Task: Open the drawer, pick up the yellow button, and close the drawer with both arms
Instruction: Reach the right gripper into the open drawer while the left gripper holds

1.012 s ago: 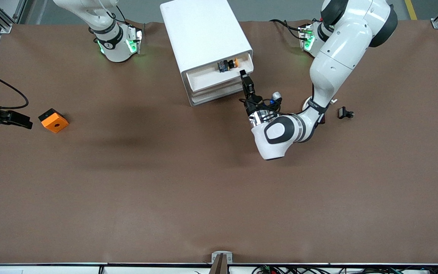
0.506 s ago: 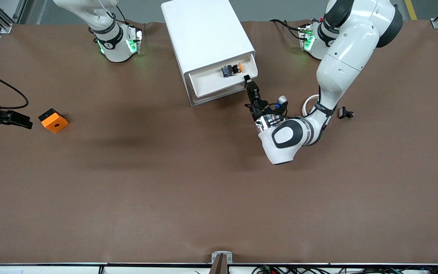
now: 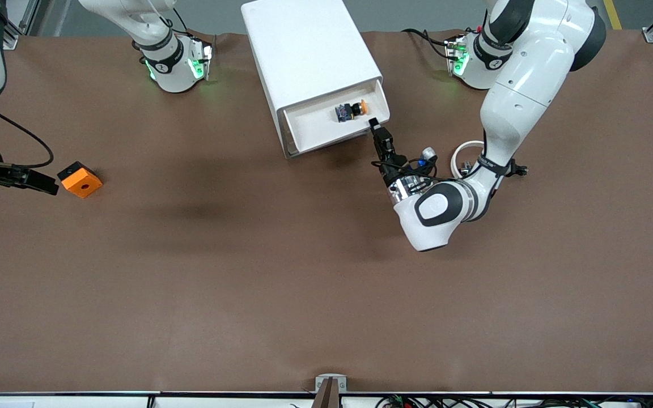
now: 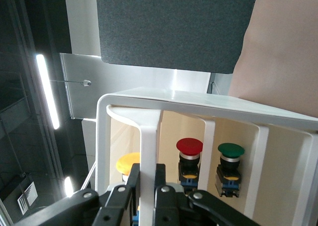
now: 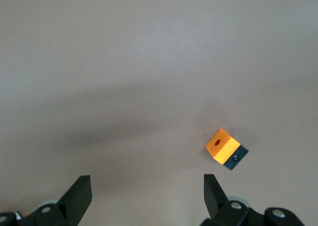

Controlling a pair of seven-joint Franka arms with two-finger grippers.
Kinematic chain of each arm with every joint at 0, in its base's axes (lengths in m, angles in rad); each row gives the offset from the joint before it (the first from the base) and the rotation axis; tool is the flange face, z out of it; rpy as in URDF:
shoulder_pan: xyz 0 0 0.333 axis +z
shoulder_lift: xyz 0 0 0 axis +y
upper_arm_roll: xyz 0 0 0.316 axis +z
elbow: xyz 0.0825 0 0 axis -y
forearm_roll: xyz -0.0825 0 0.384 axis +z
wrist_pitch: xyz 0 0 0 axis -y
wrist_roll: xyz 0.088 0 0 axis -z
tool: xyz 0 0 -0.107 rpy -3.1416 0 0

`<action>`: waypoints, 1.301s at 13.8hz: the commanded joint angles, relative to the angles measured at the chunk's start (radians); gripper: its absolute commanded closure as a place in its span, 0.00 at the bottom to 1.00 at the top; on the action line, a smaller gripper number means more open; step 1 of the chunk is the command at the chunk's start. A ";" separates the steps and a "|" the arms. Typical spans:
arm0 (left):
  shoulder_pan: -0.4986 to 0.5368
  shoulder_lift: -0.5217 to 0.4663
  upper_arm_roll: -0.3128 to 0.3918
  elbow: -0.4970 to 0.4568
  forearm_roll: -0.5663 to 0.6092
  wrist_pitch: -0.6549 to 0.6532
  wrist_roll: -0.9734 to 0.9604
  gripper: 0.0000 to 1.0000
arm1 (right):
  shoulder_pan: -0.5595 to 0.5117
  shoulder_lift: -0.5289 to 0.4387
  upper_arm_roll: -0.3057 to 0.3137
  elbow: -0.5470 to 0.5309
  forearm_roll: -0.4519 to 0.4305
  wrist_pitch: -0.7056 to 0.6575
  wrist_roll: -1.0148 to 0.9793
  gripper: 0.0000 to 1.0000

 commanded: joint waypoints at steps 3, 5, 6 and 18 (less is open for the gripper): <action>0.051 0.004 0.016 0.035 0.070 -0.080 -0.018 0.86 | 0.083 0.006 0.000 0.016 0.039 -0.004 0.217 0.00; 0.065 0.003 0.017 0.035 0.072 -0.088 -0.018 0.86 | 0.123 0.006 0.000 0.016 0.050 -0.002 0.294 0.00; 0.070 0.003 0.022 0.037 0.071 -0.100 -0.019 0.86 | 0.135 0.006 0.000 0.016 0.068 -0.002 0.335 0.00; 0.096 0.006 0.043 0.069 0.070 -0.145 -0.019 0.86 | 0.360 0.003 0.000 0.044 0.139 -0.007 0.840 0.00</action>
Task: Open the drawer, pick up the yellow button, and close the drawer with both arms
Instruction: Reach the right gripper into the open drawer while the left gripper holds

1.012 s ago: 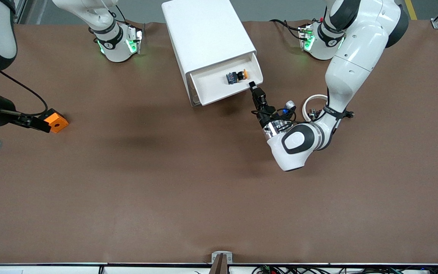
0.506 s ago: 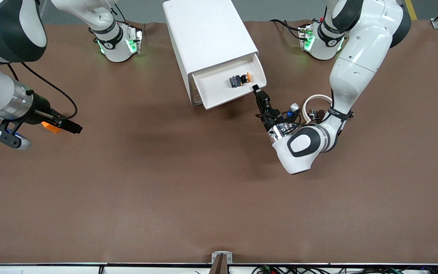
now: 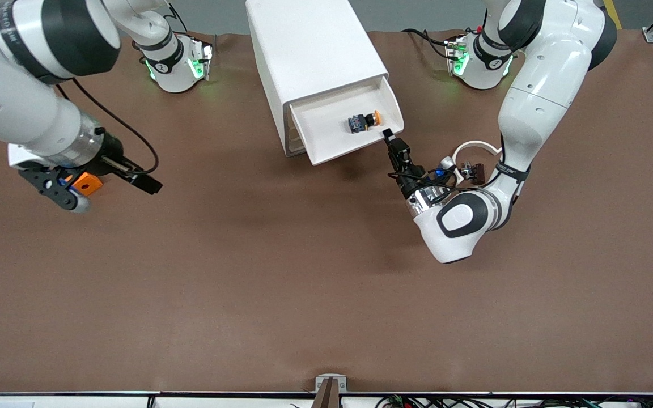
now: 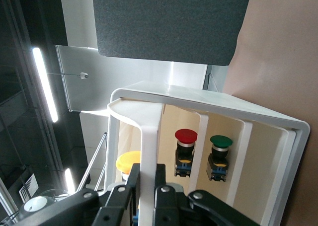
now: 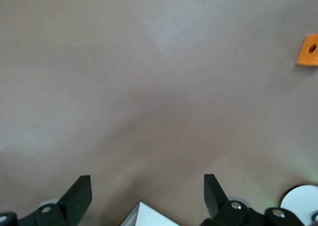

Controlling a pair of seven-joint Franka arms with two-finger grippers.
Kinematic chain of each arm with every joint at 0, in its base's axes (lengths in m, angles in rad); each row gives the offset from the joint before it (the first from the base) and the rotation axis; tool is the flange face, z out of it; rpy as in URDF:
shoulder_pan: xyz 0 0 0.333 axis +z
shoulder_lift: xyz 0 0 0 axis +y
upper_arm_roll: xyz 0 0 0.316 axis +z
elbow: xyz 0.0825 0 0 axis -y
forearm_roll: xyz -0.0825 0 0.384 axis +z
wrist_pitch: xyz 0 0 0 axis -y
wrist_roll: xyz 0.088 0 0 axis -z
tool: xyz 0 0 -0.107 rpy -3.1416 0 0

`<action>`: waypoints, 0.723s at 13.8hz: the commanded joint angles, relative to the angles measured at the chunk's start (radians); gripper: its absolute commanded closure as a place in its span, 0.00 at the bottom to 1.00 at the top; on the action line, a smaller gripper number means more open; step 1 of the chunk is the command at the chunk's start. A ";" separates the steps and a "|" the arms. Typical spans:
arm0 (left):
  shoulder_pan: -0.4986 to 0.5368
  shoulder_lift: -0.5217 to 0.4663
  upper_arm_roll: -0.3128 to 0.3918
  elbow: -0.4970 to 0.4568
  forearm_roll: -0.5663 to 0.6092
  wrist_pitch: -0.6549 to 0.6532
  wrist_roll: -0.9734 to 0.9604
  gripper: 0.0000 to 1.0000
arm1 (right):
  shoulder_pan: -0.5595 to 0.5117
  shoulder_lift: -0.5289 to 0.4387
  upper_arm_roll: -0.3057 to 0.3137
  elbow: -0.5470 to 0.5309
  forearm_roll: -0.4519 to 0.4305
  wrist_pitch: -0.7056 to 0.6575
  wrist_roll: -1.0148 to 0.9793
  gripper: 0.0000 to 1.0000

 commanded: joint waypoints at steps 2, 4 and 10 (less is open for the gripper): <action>0.035 0.001 0.021 0.025 0.054 -0.105 -0.019 0.84 | 0.103 0.007 -0.009 0.035 0.007 -0.004 0.208 0.00; 0.035 0.001 0.021 0.025 0.054 -0.107 -0.019 0.83 | 0.184 0.027 -0.009 0.037 -0.003 0.004 0.371 0.00; 0.029 0.002 0.021 0.023 0.046 -0.105 -0.017 0.14 | 0.312 0.056 -0.009 0.038 0.000 0.087 0.676 0.00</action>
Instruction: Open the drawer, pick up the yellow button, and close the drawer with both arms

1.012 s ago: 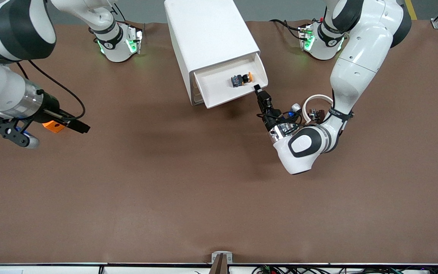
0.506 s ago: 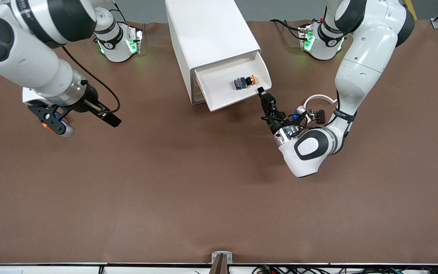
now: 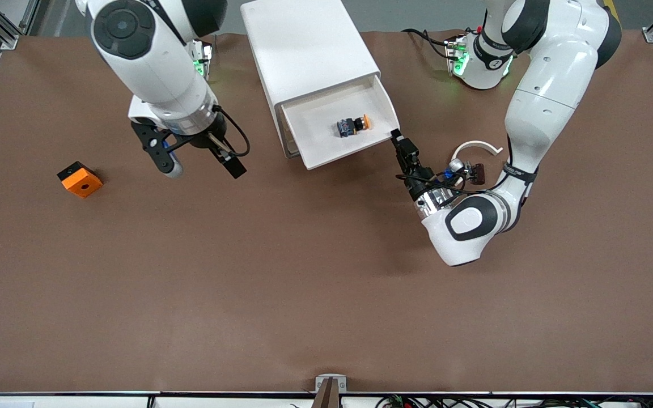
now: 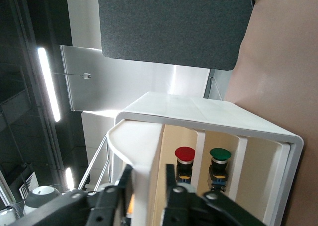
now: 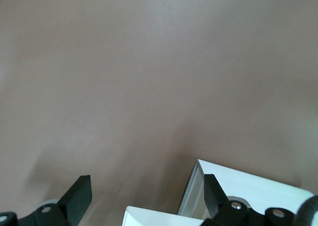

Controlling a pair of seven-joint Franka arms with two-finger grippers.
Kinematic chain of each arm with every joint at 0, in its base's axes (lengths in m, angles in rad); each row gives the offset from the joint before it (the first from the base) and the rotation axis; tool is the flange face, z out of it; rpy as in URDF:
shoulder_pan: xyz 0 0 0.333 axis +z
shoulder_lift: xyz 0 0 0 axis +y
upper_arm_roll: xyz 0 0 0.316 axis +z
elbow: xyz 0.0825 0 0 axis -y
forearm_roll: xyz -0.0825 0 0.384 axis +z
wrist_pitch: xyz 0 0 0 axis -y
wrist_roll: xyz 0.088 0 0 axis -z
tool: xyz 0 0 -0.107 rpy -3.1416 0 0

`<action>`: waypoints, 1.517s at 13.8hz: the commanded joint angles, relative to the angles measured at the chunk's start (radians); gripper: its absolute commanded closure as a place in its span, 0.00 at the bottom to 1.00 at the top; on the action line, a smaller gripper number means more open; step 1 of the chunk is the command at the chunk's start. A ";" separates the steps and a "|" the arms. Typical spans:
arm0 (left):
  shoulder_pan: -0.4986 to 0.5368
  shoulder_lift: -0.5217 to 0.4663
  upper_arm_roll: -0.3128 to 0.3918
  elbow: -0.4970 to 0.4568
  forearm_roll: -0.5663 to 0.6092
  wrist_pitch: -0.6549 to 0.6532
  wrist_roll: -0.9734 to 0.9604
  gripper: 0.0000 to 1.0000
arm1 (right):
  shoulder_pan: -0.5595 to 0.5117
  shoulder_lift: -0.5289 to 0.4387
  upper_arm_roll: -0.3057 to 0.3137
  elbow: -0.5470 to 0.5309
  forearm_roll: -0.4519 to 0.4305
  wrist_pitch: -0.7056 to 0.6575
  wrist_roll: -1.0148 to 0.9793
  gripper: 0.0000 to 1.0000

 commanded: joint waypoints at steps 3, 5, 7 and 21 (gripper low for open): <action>0.010 0.002 0.012 0.017 0.027 -0.065 0.001 0.00 | 0.146 0.029 -0.010 0.021 -0.001 0.012 0.262 0.00; 0.011 0.004 0.012 0.017 0.027 -0.065 0.001 0.00 | 0.204 0.038 -0.010 0.021 0.000 0.040 0.389 0.00; 0.013 0.004 0.012 0.017 0.027 -0.065 0.001 0.00 | 0.244 0.042 -0.010 0.020 0.005 0.040 0.480 0.00; 0.003 -0.102 -0.013 0.055 0.411 0.016 0.668 0.00 | 0.366 0.199 -0.010 0.012 0.010 0.138 0.793 0.00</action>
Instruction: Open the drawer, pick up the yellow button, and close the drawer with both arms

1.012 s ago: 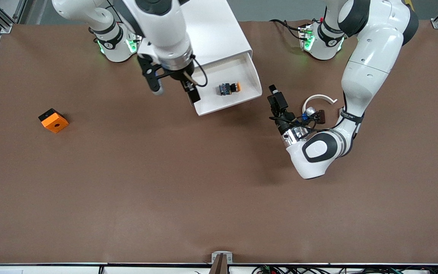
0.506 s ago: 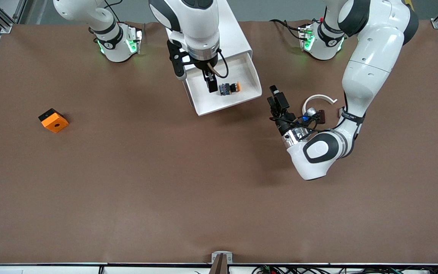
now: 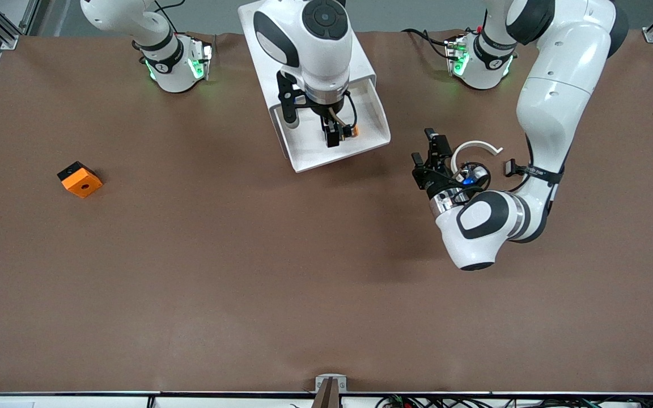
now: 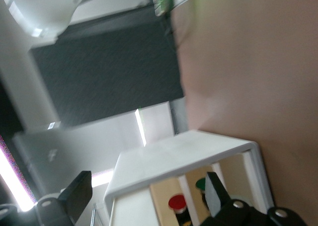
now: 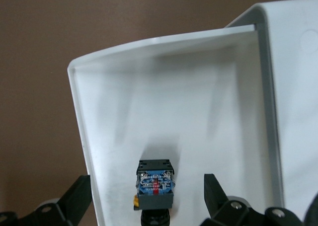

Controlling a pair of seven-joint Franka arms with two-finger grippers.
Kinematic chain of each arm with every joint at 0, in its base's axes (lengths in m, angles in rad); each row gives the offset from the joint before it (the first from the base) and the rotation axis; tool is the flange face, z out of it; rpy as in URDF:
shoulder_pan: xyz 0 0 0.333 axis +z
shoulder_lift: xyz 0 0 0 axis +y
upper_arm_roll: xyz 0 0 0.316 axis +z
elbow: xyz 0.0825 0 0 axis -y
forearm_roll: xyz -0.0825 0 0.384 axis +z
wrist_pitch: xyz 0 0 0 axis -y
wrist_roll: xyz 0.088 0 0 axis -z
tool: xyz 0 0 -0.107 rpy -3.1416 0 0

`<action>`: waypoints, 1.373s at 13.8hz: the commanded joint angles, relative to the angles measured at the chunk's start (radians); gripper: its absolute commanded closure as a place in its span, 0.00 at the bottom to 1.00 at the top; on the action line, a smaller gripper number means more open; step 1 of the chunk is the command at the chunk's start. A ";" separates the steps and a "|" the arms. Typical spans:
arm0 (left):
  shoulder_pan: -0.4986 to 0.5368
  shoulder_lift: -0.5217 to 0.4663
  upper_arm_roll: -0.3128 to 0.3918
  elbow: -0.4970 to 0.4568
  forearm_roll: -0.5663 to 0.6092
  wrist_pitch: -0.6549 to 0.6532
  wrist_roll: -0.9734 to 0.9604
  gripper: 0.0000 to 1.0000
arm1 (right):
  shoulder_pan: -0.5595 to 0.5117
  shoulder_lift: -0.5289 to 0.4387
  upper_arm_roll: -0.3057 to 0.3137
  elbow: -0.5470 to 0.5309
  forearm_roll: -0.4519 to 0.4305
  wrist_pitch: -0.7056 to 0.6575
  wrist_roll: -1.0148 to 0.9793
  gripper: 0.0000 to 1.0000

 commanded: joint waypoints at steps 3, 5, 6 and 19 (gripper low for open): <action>-0.006 -0.070 -0.018 -0.013 0.099 0.115 0.243 0.00 | 0.007 0.033 -0.009 0.014 0.009 0.029 0.018 0.00; -0.006 -0.071 -0.021 -0.012 0.124 0.171 0.317 0.00 | 0.007 0.045 -0.009 0.014 0.011 0.047 0.019 0.00; -0.008 -0.073 -0.026 -0.010 0.149 0.202 0.356 0.00 | 0.007 0.051 -0.009 0.014 0.011 0.050 0.012 0.00; -0.009 -0.214 -0.103 -0.001 0.404 0.435 0.848 0.00 | -0.003 0.085 0.018 0.027 0.084 0.078 -0.029 1.00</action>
